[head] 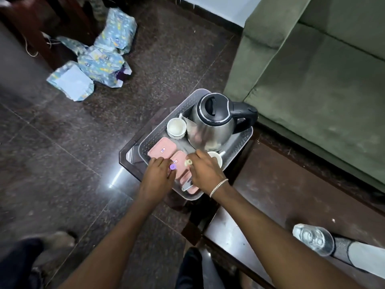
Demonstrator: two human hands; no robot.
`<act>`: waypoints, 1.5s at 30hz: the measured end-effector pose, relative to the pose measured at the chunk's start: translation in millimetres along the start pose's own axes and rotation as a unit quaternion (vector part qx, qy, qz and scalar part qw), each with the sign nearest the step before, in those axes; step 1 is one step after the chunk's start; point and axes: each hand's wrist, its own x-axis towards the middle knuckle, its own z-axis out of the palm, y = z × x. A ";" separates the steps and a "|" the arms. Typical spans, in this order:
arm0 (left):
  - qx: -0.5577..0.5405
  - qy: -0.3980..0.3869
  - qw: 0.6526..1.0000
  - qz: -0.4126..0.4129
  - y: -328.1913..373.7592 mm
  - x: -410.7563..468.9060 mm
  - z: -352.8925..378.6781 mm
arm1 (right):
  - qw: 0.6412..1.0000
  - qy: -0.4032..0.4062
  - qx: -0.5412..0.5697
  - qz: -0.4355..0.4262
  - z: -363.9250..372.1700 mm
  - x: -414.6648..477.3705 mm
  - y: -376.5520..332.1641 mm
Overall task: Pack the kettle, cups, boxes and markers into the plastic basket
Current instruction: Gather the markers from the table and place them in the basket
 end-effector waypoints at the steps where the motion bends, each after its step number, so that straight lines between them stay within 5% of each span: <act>1: 0.005 0.007 1.000 0.009 -1.4 2.7 -0.7 | 1.000 -0.010 -0.019 -0.002 2.9 6.3 -1.1; 17: -0.030 0.002 1.000 -0.001 -26.1 8.3 3.7 | 0.998 0.036 -0.054 -0.005 23.0 23.8 0.5; 24: -0.062 0.050 0.992 0.102 7.8 0.4 5.0 | 0.991 0.126 -0.001 0.033 4.3 -26.5 16.6; 35: -0.082 -0.083 0.969 0.217 134.9 -37.0 73.6 | 0.976 0.167 0.042 0.137 -7.5 -183.2 118.0; 45: -0.079 -0.277 0.940 0.184 247.8 -116.3 199.8 | 0.908 0.217 0.123 0.336 35.2 -354.3 217.4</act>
